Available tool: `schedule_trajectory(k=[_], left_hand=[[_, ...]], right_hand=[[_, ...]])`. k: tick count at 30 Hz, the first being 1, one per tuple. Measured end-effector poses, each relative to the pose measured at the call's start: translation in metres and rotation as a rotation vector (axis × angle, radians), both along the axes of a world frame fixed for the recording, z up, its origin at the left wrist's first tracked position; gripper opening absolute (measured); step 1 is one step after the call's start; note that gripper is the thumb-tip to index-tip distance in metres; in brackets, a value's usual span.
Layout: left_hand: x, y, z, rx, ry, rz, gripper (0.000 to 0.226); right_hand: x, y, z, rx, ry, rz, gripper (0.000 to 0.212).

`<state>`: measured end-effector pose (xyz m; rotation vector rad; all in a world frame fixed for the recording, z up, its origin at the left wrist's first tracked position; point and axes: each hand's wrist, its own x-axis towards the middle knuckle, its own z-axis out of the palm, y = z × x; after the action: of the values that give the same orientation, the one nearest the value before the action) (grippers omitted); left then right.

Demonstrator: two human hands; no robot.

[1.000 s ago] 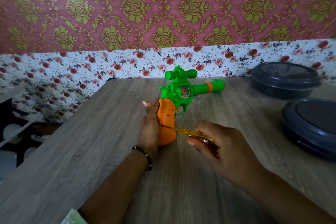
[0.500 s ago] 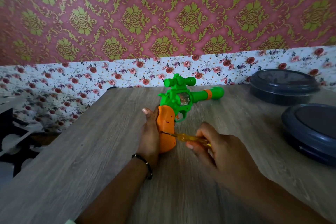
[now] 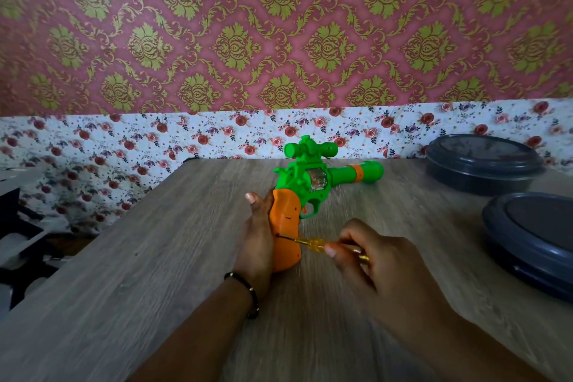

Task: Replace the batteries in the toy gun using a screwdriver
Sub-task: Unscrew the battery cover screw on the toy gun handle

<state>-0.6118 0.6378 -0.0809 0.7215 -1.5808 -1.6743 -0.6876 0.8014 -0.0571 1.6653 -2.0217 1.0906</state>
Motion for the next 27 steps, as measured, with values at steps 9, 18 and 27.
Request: schedule_trajectory(k=[9, 18, 27], left_hand=[[-0.003, -0.007, -0.011, -0.001, -0.025, 0.031, 0.115], [-0.001, 0.000, -0.002, 0.020, 0.031, 0.028, 0.088], [0.002, 0.002, 0.000, 0.013, 0.021, 0.020, 0.090]], right_hand=[[-0.002, 0.001, 0.006, -0.096, -0.196, 0.159, 0.024], [0.001, 0.001, 0.003, -0.007, -0.044, 0.027, 0.023], [0.011, -0.001, -0.002, -0.082, -0.396, 0.088, 0.045]])
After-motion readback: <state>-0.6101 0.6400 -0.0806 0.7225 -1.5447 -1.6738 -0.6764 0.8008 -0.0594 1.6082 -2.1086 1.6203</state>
